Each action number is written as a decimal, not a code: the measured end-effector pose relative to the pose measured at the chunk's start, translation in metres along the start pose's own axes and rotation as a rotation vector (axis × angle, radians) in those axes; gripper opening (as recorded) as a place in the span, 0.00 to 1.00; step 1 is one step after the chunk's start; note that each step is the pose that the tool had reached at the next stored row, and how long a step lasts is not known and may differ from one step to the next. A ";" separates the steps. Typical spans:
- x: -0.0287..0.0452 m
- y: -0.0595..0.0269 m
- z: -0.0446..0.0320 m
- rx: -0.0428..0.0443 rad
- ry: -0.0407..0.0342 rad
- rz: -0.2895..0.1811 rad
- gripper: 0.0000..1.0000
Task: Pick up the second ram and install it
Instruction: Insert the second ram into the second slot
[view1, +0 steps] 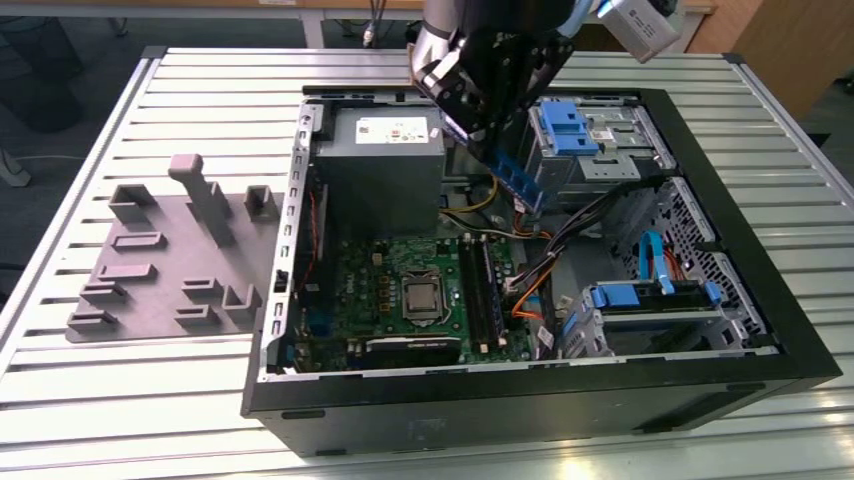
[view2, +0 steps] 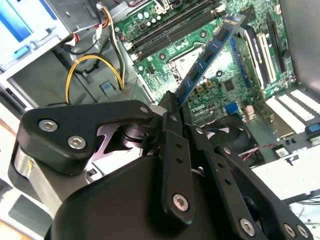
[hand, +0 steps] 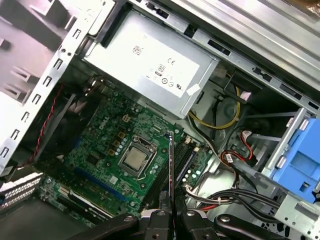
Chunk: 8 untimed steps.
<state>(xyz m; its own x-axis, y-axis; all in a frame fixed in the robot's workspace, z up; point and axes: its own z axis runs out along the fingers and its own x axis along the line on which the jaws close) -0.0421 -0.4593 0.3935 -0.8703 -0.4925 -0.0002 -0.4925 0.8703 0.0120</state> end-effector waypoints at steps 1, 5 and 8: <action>0.0000 0.0000 0.0000 0.0000 -0.0001 0.011 0.14; -0.0001 0.0002 0.0002 0.0002 -0.0006 0.058 0.14; -0.0002 0.0004 0.0004 0.0004 -0.0009 0.096 0.14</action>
<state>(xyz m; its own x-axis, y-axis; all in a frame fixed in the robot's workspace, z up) -0.0421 -0.4588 0.3932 -0.9133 -0.4072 0.0000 -0.4072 0.9133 0.0116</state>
